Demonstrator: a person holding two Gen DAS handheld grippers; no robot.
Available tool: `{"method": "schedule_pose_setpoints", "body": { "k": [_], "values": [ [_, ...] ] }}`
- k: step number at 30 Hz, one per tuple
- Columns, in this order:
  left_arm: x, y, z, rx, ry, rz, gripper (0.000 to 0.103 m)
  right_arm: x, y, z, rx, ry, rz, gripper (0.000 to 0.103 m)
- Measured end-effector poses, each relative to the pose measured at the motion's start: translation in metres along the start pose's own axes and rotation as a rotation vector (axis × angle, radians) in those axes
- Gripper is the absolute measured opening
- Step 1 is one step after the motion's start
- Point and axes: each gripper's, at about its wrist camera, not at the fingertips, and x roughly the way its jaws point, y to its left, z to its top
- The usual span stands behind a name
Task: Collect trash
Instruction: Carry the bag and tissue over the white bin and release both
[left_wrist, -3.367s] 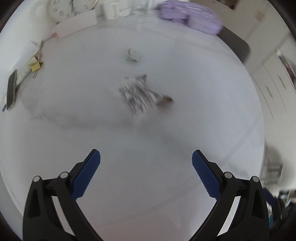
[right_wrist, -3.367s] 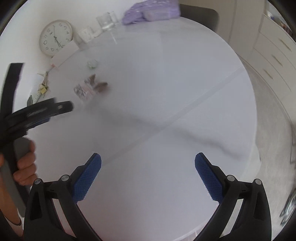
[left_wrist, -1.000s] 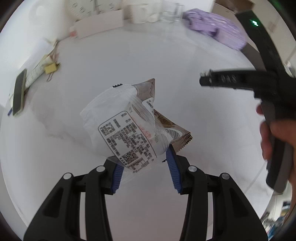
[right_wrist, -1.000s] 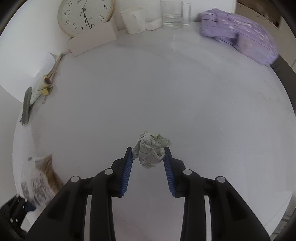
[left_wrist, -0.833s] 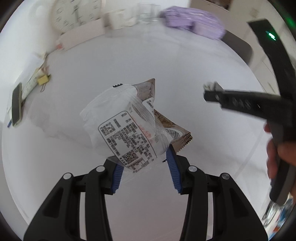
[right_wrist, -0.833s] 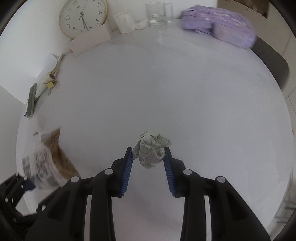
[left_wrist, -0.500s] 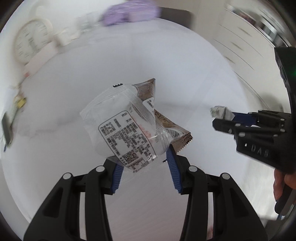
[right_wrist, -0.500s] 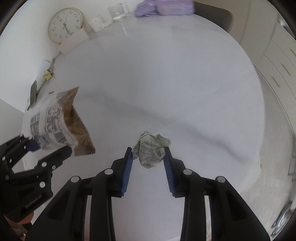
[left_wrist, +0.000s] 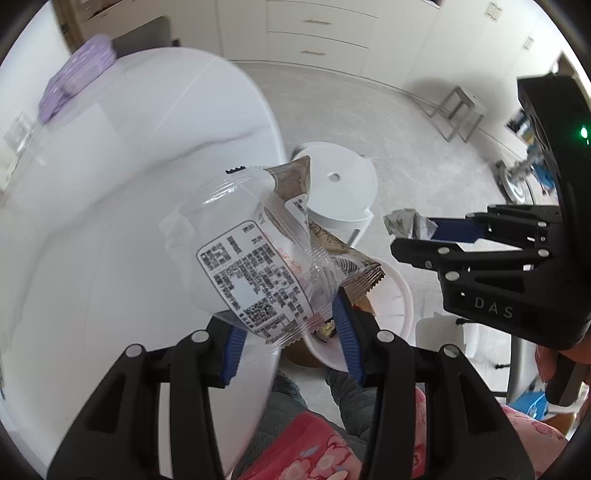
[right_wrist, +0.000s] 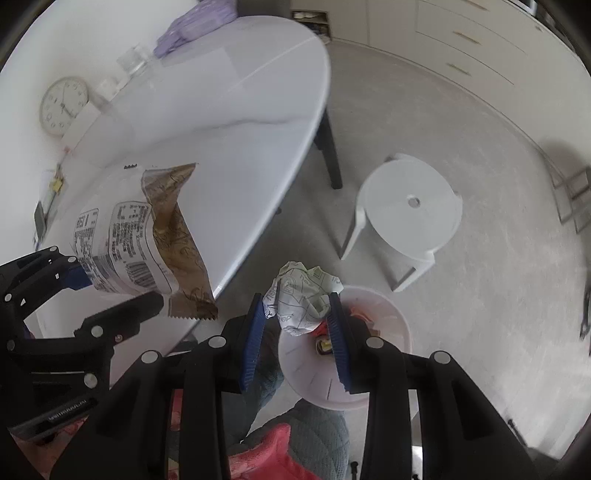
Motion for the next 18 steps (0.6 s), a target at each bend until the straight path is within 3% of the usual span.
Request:
{"method": "schedule_pose_setpoints", "body": {
  "k": [10,16,18],
  "values": [
    [0.007,-0.021,0.0,0.007,0.025,0.016,0.044,-0.002,-0.038,-0.034,0.022,0.007,-0.004,0.036],
    [0.009,-0.018,-0.003,0.009,0.051,0.032,0.044,0.033,-0.044,-0.054,0.006,0.054,0.004,0.036],
    [0.007,-0.017,-0.008,0.017,0.052,0.034,0.044,0.052,-0.046,-0.062,0.011,0.071,-0.002,0.042]
  ]
}}
